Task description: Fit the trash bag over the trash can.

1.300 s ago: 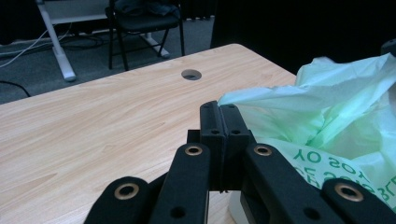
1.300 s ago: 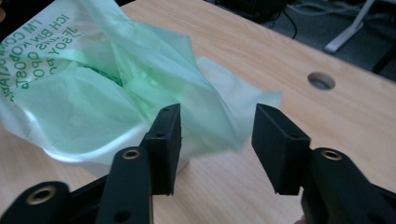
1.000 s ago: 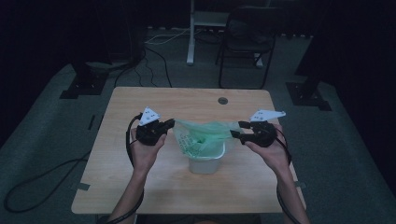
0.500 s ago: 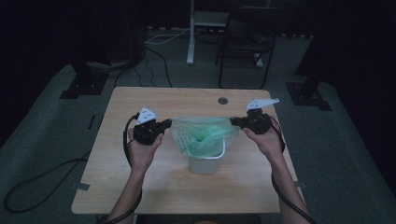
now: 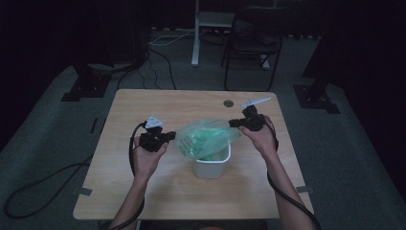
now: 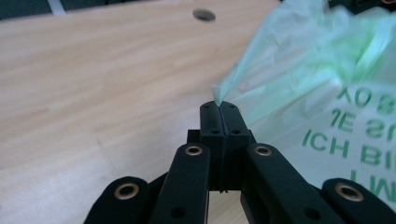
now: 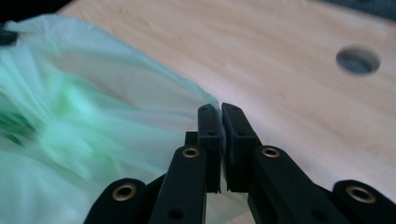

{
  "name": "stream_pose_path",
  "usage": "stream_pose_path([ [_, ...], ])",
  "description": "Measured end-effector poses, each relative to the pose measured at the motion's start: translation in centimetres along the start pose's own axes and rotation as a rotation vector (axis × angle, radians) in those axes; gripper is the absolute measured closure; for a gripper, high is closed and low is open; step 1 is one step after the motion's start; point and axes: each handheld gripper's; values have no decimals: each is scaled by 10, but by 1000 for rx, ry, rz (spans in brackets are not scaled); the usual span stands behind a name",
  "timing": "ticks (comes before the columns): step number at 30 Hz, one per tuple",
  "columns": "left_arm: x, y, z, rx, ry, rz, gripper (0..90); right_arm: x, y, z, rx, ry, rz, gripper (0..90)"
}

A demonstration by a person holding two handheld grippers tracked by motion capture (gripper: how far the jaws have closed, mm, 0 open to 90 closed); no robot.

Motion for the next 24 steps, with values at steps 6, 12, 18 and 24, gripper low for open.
stream_pose_path([
  [6,-2,15,12,58,-12,36,900,-4,13,18,78,10,-6,871],
  [12,-6,24,19,101,-12,49,900,-3,16,30,122,-12,-8,868],
  [18,-6,8,17,46,-23,45,786,-4,-2,33,72,-5,-1,779],
  [24,-8,-20,12,-36,-27,26,681,-1,-34,24,-15,-15,29,710],
])
Point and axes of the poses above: each handheld gripper's, and its own axes: y roughly forward along the jaws, z roughly out of its underside, x roughly to its left, and after that the axes turned 9 degrees about z, right-handed
